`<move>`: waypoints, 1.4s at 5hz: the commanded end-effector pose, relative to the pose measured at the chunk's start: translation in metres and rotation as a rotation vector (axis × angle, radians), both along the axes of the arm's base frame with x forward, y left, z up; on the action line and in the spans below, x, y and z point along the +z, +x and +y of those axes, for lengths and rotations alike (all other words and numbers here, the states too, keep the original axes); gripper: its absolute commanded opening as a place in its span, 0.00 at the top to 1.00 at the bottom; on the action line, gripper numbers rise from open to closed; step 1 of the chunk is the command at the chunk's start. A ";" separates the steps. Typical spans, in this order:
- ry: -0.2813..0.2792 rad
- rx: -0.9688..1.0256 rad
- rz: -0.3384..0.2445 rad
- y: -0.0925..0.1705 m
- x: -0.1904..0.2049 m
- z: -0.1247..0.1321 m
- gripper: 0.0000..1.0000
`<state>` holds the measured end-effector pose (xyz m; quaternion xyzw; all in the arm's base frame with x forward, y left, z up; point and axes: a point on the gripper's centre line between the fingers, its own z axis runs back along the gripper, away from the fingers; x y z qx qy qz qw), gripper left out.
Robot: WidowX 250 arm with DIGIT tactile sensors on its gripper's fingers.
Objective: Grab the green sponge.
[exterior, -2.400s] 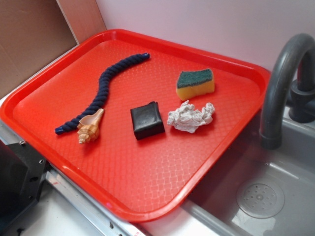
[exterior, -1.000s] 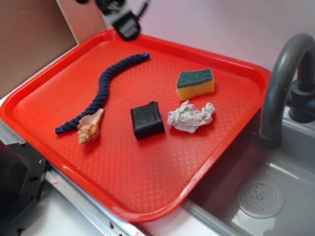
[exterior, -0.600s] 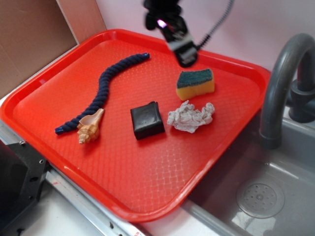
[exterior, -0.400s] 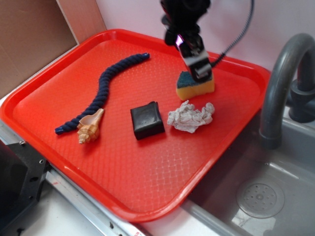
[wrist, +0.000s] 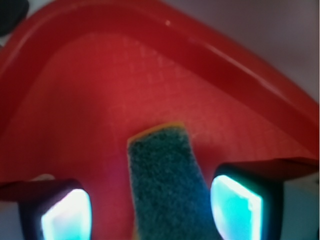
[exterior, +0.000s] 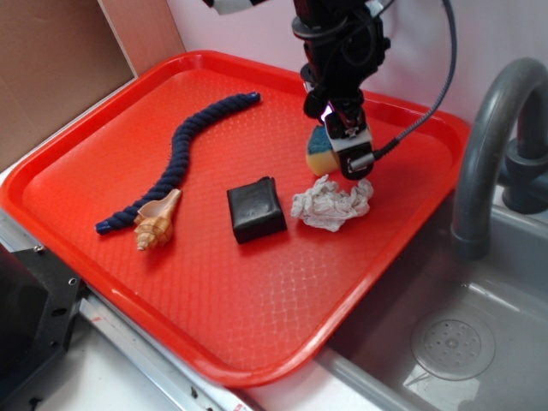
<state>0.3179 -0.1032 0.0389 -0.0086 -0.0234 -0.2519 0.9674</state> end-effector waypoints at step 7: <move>0.012 0.654 0.003 -0.092 0.156 0.067 1.00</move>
